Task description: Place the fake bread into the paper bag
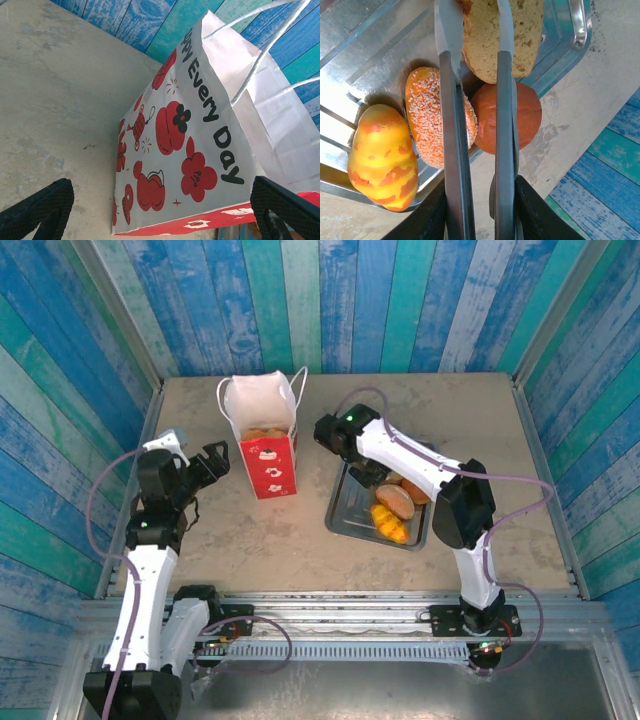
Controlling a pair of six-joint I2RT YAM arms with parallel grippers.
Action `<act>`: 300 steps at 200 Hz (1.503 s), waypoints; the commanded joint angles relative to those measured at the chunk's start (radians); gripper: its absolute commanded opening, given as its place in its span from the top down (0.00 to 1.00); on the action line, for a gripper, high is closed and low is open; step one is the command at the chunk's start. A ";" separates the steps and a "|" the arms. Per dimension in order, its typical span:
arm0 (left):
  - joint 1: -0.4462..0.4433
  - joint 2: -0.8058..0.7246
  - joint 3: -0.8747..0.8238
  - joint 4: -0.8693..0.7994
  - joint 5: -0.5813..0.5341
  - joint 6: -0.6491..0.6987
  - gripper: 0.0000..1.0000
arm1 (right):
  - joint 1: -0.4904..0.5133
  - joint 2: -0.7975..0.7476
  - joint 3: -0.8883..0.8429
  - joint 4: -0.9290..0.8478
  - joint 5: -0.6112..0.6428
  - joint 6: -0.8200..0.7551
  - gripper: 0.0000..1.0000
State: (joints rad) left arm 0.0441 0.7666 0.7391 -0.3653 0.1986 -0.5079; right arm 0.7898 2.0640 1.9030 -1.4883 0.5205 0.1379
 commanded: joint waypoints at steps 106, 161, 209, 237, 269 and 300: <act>0.003 -0.027 0.024 -0.014 -0.037 0.025 0.05 | -0.003 -0.117 0.009 0.069 0.004 0.024 0.99; 0.003 -0.035 0.044 -0.023 -0.033 0.016 0.04 | -0.002 -0.215 -0.005 0.148 -0.044 0.049 1.00; 0.003 -0.030 0.073 -0.009 0.016 -0.016 0.04 | -0.001 -0.319 -0.013 0.188 -0.077 0.073 0.99; 0.003 -0.007 0.098 0.023 0.079 -0.040 0.07 | -0.002 -0.406 -0.028 0.248 -0.131 0.073 0.99; 0.003 0.039 0.125 0.073 0.155 -0.079 0.09 | -0.002 -0.512 -0.055 0.340 -0.201 0.062 0.99; 0.003 0.097 0.133 0.127 0.208 -0.129 0.11 | -0.002 -0.640 -0.131 0.490 -0.276 0.048 1.00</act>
State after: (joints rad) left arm 0.0441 0.8272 0.8463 -0.3046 0.3321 -0.5865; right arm 0.7895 1.5139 1.8267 -1.1557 0.3157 0.1932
